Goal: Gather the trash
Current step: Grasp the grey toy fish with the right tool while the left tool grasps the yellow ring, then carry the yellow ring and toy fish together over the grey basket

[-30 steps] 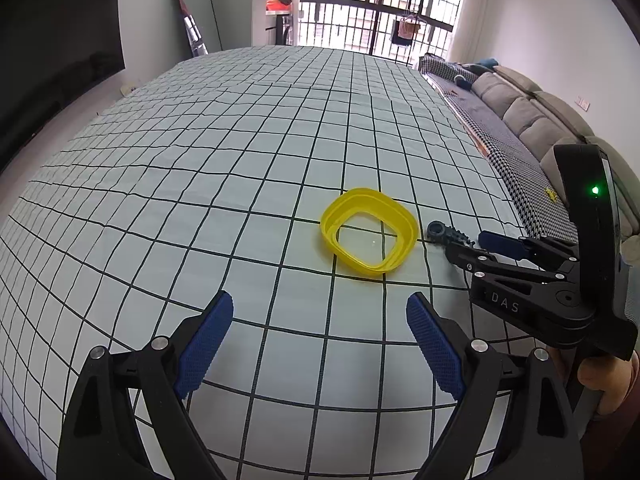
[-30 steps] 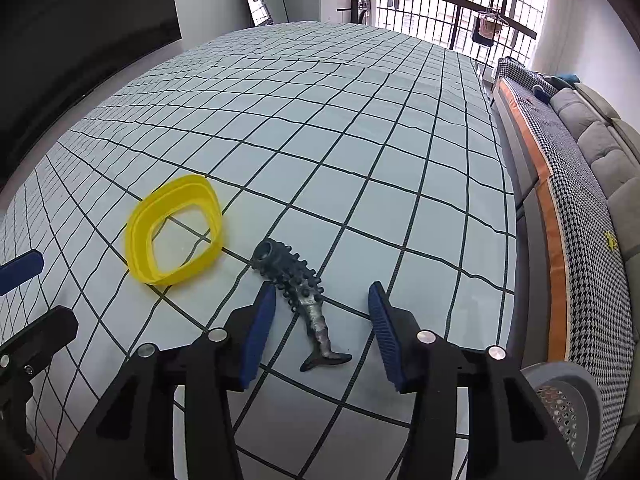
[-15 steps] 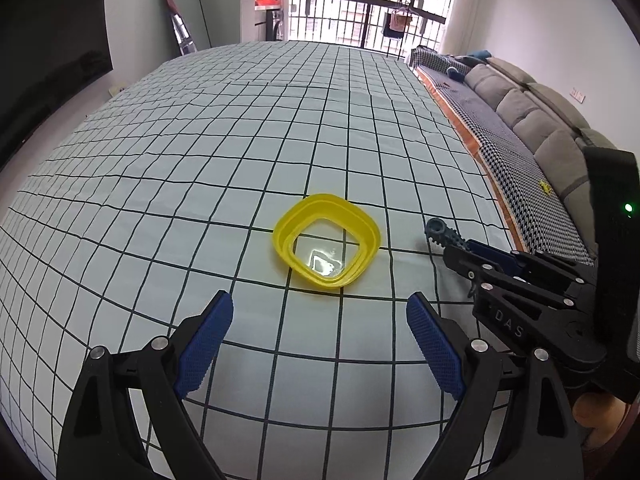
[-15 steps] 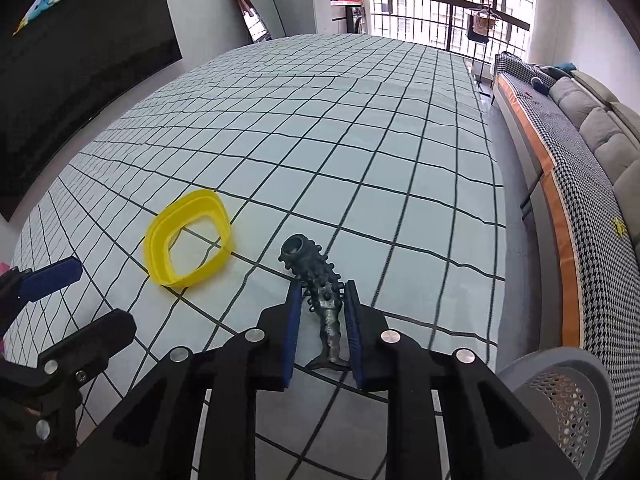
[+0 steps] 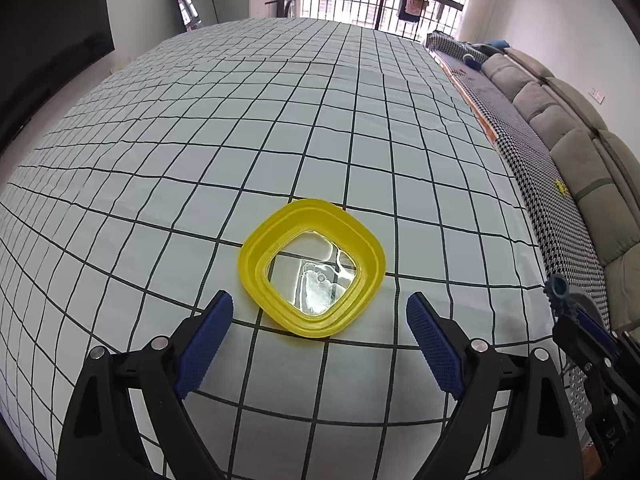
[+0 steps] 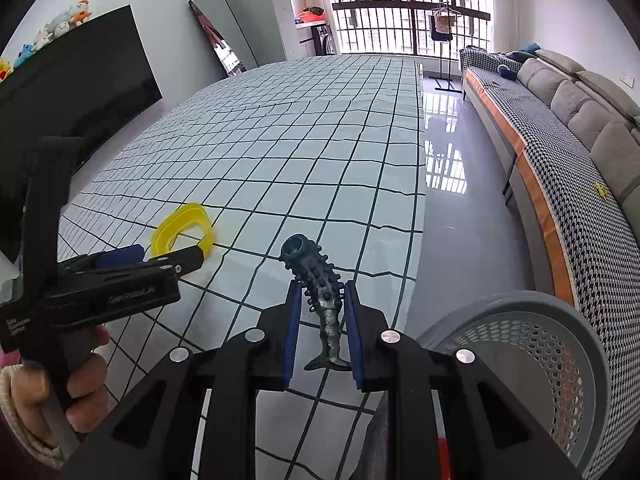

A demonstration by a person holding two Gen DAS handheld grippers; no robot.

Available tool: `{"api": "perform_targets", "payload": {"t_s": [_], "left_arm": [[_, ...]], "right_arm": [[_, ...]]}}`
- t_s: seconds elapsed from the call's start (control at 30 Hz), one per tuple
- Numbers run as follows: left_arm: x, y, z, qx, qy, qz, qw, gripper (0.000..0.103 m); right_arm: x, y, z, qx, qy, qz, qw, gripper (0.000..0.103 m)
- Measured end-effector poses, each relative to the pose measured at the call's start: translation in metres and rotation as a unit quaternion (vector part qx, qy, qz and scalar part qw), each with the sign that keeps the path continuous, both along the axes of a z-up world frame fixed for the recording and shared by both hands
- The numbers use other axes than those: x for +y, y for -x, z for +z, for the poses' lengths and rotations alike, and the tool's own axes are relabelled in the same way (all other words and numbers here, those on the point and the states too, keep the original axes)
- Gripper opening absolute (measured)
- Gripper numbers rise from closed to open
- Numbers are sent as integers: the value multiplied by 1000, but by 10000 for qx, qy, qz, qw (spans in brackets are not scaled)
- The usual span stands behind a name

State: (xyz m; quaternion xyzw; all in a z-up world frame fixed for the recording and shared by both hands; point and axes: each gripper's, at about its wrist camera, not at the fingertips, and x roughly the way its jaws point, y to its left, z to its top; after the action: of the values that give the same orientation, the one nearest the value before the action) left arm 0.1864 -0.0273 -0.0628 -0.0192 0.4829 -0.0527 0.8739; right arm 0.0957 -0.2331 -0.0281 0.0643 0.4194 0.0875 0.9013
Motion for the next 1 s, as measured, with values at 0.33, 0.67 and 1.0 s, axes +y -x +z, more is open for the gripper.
{"api": "perform_targets", "payload": {"t_s": [0.33, 0.67, 1.0], "left_arm": [[-11, -19, -11, -10, -278, -11, 9996, 76], [-20, -3, 3, -272, -278, -211, 9990, 70], [-70, 63, 41, -678, -17, -1045, 9922, 70]], "right_arm": [[-4, 17, -3, 80, -236, -39, 9997, 21], [-11, 37, -5, 150, -239, -274, 9992, 21], [-68, 86, 8, 22, -139, -1053, 9943, 21]]}}
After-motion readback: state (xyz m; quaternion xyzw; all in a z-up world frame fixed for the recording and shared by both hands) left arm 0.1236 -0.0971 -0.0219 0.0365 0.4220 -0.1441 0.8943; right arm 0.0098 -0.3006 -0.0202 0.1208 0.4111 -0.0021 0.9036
